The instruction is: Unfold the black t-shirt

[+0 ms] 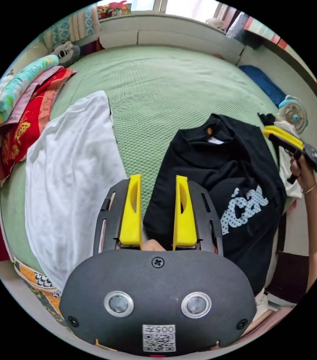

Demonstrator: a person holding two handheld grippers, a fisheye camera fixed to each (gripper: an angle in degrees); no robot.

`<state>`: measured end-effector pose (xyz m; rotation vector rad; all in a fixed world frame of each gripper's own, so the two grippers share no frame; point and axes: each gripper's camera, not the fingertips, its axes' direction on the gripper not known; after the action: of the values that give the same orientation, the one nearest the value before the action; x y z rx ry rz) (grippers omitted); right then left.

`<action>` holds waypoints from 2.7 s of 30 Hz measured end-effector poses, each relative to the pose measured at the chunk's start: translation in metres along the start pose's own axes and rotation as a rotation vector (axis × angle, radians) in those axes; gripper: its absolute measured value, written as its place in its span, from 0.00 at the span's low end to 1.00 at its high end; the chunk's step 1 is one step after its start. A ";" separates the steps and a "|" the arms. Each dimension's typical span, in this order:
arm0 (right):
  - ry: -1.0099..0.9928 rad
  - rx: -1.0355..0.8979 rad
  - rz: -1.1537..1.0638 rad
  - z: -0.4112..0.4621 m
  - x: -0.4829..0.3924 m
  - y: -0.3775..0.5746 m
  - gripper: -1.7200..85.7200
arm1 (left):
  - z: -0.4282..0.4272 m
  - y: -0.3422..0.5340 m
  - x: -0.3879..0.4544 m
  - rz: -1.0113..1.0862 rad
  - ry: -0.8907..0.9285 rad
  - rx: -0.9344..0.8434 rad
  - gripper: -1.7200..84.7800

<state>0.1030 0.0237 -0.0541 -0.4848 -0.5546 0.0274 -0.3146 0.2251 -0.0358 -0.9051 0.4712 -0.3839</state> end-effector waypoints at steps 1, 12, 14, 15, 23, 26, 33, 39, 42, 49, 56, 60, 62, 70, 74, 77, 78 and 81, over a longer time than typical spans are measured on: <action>0.016 -0.038 -0.004 0.020 -0.001 -0.020 0.08 | 0.007 -0.004 0.002 -0.002 -0.011 -0.014 0.18; 0.165 -0.122 0.004 0.117 -0.016 -0.073 0.04 | 0.047 -0.041 0.050 0.156 -0.100 0.007 0.05; 0.219 -0.108 -0.063 0.118 -0.023 -0.075 0.01 | 0.043 -0.054 0.057 0.173 -0.174 0.041 0.04; 0.225 -0.090 -0.059 0.116 -0.022 -0.080 0.01 | 0.040 -0.066 0.059 0.171 -0.209 0.059 0.04; 0.151 -0.044 0.194 0.114 0.025 -0.147 0.00 | 0.037 -0.173 0.056 0.083 -0.348 0.141 0.04; 0.102 -0.105 0.266 0.135 0.034 -0.154 0.02 | 0.057 -0.194 0.051 -0.028 -0.356 0.065 0.06; 0.027 -0.013 0.139 0.102 0.027 -0.096 0.08 | 0.025 -0.143 0.040 0.079 -0.185 0.139 0.08; -0.103 -0.115 0.024 0.121 -0.024 -0.048 0.13 | 0.060 -0.094 0.080 0.078 0.019 0.119 0.14; -0.008 -0.110 0.005 0.135 -0.036 -0.043 0.12 | 0.097 -0.095 0.096 0.033 -0.004 0.055 0.15; 0.009 -0.088 0.146 0.108 0.016 -0.041 0.02 | 0.112 -0.103 0.098 0.004 -0.043 0.020 0.15; -0.139 -0.078 0.150 0.103 0.026 -0.027 0.09 | 0.106 -0.097 0.098 -0.004 0.019 0.057 0.15; -0.058 -0.104 0.149 0.124 0.007 -0.021 0.09 | 0.113 -0.094 0.097 -0.008 -0.030 0.059 0.15; -0.020 -0.121 0.135 0.132 0.004 -0.017 0.08 | 0.110 -0.092 0.091 -0.028 -0.035 0.050 0.14; -0.069 -0.046 0.212 0.092 0.047 -0.003 0.00 | 0.072 -0.082 0.055 -0.009 0.125 0.059 0.04; -0.124 0.016 0.312 0.054 0.094 0.006 0.00 | 0.027 -0.065 0.014 -0.069 0.044 0.129 0.03; -0.075 0.066 0.424 0.020 0.144 0.023 0.00 | -0.005 -0.040 -0.035 -0.203 -0.031 0.182 0.02; -0.051 0.082 0.485 0.007 0.166 0.033 0.00 | -0.016 -0.026 -0.057 -0.274 -0.053 0.210 0.02; -0.035 0.088 0.627 -0.013 0.212 0.068 0.00 | -0.031 0.017 -0.103 -0.451 -0.076 0.239 0.02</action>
<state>0.2979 0.1106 0.0119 -0.5569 -0.4159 0.6568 -0.4150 0.2662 -0.0428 -0.7847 0.1412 -0.7961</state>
